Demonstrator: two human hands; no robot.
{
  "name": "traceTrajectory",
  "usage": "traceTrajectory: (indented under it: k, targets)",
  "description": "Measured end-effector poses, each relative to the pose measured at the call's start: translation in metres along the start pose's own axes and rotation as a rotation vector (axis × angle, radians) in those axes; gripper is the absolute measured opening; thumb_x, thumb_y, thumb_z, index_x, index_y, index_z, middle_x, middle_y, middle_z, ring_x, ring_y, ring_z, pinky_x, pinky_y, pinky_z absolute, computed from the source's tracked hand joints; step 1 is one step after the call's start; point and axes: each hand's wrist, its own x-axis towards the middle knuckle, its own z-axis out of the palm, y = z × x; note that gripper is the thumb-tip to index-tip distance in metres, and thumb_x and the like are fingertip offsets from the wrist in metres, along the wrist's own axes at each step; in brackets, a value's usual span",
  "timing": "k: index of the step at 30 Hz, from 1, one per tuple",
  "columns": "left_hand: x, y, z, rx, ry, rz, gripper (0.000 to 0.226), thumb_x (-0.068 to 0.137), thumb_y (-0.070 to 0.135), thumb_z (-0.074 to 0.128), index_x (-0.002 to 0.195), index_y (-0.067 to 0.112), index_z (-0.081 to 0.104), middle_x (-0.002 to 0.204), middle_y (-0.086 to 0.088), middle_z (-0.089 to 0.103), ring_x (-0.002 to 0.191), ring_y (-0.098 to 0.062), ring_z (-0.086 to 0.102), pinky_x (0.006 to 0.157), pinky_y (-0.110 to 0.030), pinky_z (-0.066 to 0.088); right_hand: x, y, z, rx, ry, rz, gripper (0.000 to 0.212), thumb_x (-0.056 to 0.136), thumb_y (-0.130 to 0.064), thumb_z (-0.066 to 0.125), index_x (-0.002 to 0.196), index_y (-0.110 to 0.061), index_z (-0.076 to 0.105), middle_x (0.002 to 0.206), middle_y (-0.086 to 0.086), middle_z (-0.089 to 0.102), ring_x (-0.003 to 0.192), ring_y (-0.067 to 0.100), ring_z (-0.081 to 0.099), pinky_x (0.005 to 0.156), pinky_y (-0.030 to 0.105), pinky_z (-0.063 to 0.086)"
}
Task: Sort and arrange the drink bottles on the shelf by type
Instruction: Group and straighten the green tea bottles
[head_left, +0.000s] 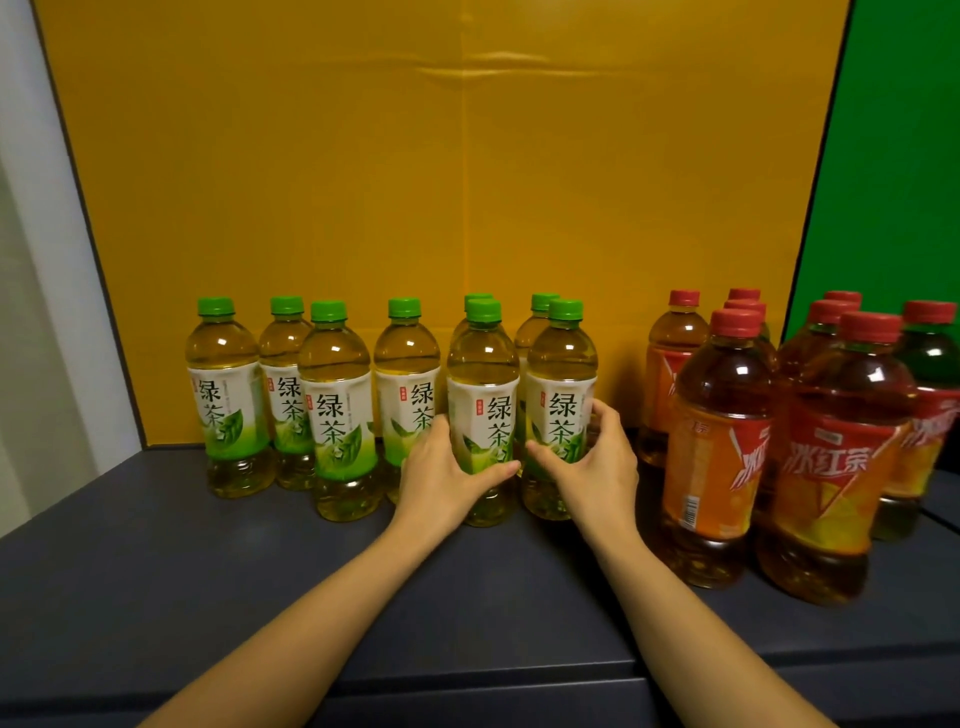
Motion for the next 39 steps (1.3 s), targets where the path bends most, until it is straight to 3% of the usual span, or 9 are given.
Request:
traceTrajectory:
  k: [10,15,20,22,24,27,31,36,39]
  targets:
    - [0.001,-0.003,0.004,-0.025,-0.01,0.016,0.066,0.064,0.041,0.08,0.113,0.008,0.051,0.119,-0.005,0.061,0.113,-0.018,0.055,0.09,-0.03,0.048,-0.002,-0.001,0.005,-0.04,-0.011,-0.002,0.076,0.064,-0.032,0.081,0.128,-0.018,0.042,0.125,0.002,0.056,0.118,0.02,0.05,0.096,0.042,0.046]
    - [0.001,-0.001,0.001,-0.027,-0.044,-0.012,0.068,0.064,0.042,0.079,0.115,0.009,0.049,0.121,-0.005,0.06,0.114,-0.018,0.055,0.093,-0.034,0.048,-0.004,-0.005,0.003,-0.048,-0.041,0.002,0.079,0.065,-0.031,0.081,0.13,-0.014,0.039,0.128,0.005,0.052,0.121,0.022,0.046,0.098,0.039,0.043]
    - [-0.007,0.002,-0.018,-0.194,-0.103,-0.058,0.07,0.075,0.038,0.072,0.132,0.009,0.044,0.128,-0.004,0.056,0.115,-0.018,0.055,0.098,-0.037,0.048,-0.016,-0.014,-0.004,-0.058,0.013,-0.069,0.074,0.074,-0.026,0.075,0.135,-0.008,0.036,0.136,0.009,0.04,0.126,0.022,0.035,0.103,0.029,0.031]
    - [-0.011,0.001,-0.032,-0.177,-0.033,-0.033,0.051,0.079,0.035,0.069,0.121,0.01,0.053,0.111,-0.003,0.065,0.095,-0.012,0.061,0.087,-0.03,0.052,-0.024,-0.023,-0.007,-0.033,0.103,-0.178,0.063,0.077,-0.018,0.071,0.131,-0.008,0.04,0.132,0.007,0.041,0.119,0.014,0.035,0.096,0.018,0.027]
    - [-0.015,-0.006,-0.047,-0.166,0.095,0.003,0.027,0.081,0.03,0.068,0.101,0.013,0.06,0.082,0.005,0.064,0.071,-0.008,0.057,0.072,-0.033,0.051,-0.033,-0.034,-0.009,0.049,0.15,-0.299,0.05,0.077,-0.013,0.064,0.123,-0.009,0.045,0.12,-0.001,0.044,0.11,0.007,0.038,0.091,0.011,0.031]
    - [-0.015,-0.021,-0.069,-0.199,0.301,0.018,0.013,0.082,0.017,0.066,0.088,0.012,0.057,0.069,0.007,0.053,0.061,-0.009,0.047,0.061,-0.034,0.045,-0.046,-0.05,-0.001,0.156,0.002,-0.343,0.034,0.079,-0.012,0.051,0.114,-0.014,0.051,0.108,-0.008,0.048,0.101,0.005,0.047,0.087,0.015,0.04]
    - [-0.004,-0.037,-0.09,-0.177,0.481,0.005,0.037,0.078,0.012,0.07,0.104,0.01,0.044,0.093,-0.004,0.047,0.08,-0.015,0.045,0.074,-0.029,0.041,-0.062,-0.066,0.024,0.155,-0.265,-0.357,0.041,0.083,-0.004,0.046,0.122,-0.018,0.046,0.117,-0.01,0.047,0.111,-0.002,0.044,0.094,0.006,0.034]
    - [0.01,-0.062,-0.088,-0.084,0.266,-0.095,0.083,0.061,0.029,0.084,0.124,0.008,0.035,0.125,-0.009,0.046,0.109,-0.022,0.05,0.093,-0.038,0.047,-0.066,-0.072,0.055,0.065,-0.444,-0.314,0.061,0.09,-0.003,0.046,0.144,-0.015,0.019,0.152,-0.004,0.02,0.14,0.004,0.017,0.111,0.012,0.013]
    - [0.012,-0.068,-0.082,-0.16,0.181,-0.148,0.09,0.06,0.027,0.085,0.13,0.011,0.031,0.127,-0.004,0.05,0.114,-0.017,0.05,0.096,-0.037,0.046,-0.066,-0.074,0.068,0.011,-0.457,-0.308,0.068,0.092,-0.004,0.043,0.147,-0.016,0.006,0.157,-0.009,-0.002,0.138,-0.004,-0.002,0.107,0.007,0.002]
